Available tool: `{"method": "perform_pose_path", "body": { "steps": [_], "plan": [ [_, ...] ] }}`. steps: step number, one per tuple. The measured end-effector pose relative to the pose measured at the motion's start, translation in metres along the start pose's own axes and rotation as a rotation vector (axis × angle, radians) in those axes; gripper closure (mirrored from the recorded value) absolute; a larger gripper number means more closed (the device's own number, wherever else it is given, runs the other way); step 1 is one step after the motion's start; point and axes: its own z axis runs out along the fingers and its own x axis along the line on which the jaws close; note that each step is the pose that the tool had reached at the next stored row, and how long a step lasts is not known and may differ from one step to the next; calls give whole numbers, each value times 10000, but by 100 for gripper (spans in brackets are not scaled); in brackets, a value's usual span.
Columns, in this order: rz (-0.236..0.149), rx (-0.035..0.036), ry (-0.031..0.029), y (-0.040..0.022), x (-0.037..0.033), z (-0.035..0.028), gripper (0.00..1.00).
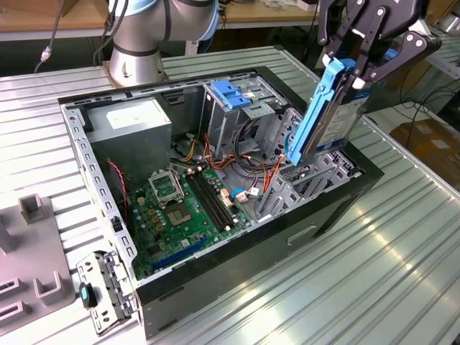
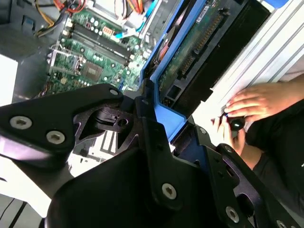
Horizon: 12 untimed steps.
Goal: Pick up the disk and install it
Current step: 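Insert the disk into the insertion slot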
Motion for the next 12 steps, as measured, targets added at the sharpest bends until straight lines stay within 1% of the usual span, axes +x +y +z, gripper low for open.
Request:
{"method": "perform_pose_path", "body": {
  "steps": [1, 2, 3, 4, 5, 6, 7, 8, 10, 12],
  "plan": [
    [0, 1, 0, -90, -3, 5, 63],
    [0, 1, -1, -118, -4, 9, 63],
    [0, 0, 0, -133, -5, 12, 63],
    [0, 0, 1, -139, -5, 16, 63],
    [0, -1, -15, -139, -5, 21, 63],
    [1, -2, -72, -139, -4, 26, 63],
    [-2, -4, -168, -140, -3, 36, 63],
    [-3, -5, -197, -140, 2, 47, 63],
    [-5, -6, -232, -141, 14, 69, 63],
    [-5, -7, -230, -142, 18, 95, 63]
  ]
}}
